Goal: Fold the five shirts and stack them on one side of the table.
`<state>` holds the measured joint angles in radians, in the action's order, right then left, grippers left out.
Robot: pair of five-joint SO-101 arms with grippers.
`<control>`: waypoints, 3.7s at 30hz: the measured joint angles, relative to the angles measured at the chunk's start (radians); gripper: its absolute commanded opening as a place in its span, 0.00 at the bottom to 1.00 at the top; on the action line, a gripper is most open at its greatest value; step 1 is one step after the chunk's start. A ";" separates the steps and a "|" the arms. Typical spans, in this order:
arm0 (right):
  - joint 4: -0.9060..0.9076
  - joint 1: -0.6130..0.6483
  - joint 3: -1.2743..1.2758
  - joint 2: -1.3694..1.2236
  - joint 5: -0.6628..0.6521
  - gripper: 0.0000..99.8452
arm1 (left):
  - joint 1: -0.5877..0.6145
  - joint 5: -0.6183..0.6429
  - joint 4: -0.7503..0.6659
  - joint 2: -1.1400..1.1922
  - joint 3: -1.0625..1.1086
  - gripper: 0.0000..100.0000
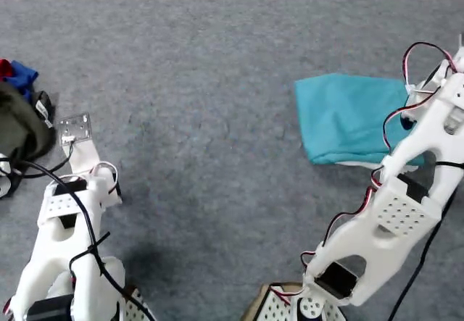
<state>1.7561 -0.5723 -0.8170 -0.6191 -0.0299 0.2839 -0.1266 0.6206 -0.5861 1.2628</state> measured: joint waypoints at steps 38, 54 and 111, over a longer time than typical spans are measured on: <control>0.008 -0.018 -0.104 0.074 -0.146 0.25 | -0.011 0.000 0.000 -0.006 0.021 0.02; 0.008 0.043 -0.104 0.127 -0.146 0.10 | -0.011 0.000 -0.011 -0.018 0.052 0.02; 0.008 0.057 -0.106 0.218 -0.146 0.10 | -0.011 -0.002 -0.011 -0.018 0.052 0.02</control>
<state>1.7637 -0.5155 -0.9229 -0.4012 -0.1757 0.2731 -0.1281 0.6099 -0.6045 1.3149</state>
